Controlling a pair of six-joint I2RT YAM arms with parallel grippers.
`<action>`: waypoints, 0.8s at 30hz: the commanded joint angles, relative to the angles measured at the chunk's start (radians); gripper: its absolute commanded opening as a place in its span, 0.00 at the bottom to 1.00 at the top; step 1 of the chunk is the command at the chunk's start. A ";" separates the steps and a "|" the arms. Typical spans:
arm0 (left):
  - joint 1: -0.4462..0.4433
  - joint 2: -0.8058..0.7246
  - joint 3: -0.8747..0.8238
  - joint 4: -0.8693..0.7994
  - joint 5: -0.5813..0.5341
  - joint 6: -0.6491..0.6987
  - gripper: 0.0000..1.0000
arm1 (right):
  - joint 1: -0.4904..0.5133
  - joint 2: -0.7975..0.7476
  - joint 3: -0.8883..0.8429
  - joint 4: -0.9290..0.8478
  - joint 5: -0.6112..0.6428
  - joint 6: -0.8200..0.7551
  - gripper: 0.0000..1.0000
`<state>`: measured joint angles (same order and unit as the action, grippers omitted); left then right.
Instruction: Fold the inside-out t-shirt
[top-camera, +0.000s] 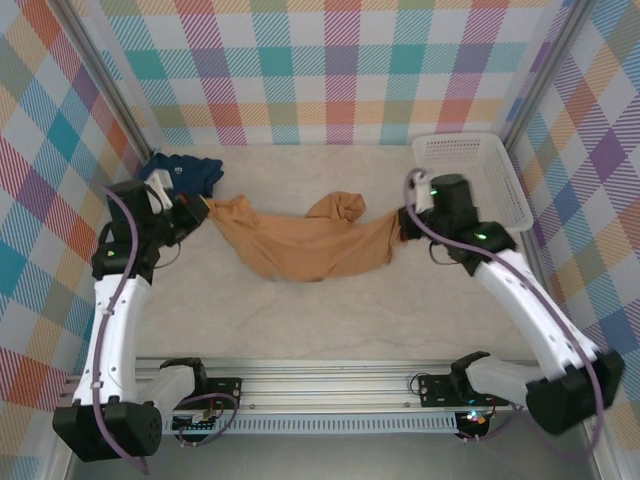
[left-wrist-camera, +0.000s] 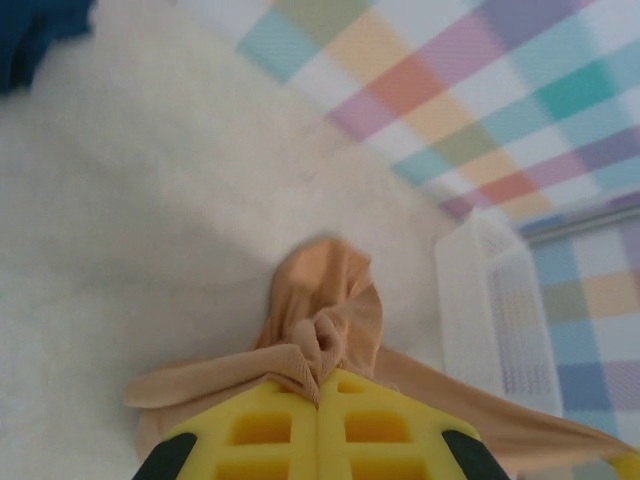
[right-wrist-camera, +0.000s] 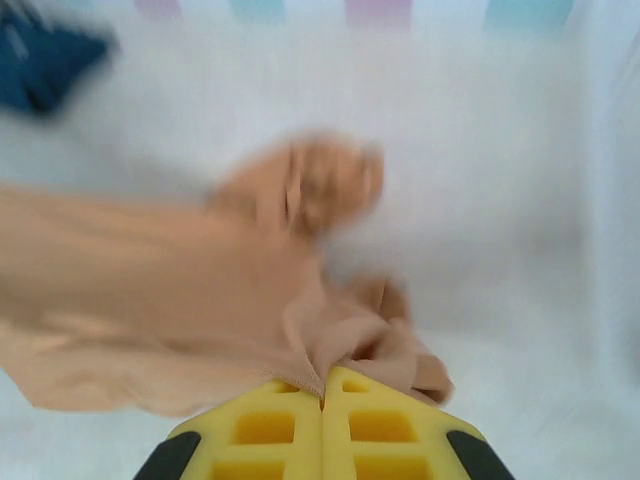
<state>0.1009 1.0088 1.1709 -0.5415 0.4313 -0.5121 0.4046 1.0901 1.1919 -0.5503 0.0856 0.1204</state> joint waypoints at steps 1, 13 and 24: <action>0.013 -0.065 0.177 0.057 -0.109 -0.046 0.00 | -0.010 -0.090 0.126 0.040 0.157 -0.121 0.00; 0.014 -0.065 0.720 -0.119 -0.388 0.125 0.00 | -0.013 -0.193 0.431 -0.042 0.186 -0.232 0.00; 0.013 0.047 0.973 -0.228 -0.444 0.245 0.00 | -0.013 -0.259 0.446 -0.102 0.132 -0.191 0.00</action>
<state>0.1013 0.9833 2.1220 -0.7391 0.0395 -0.3199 0.3977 0.8005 1.6249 -0.6342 0.2039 -0.0834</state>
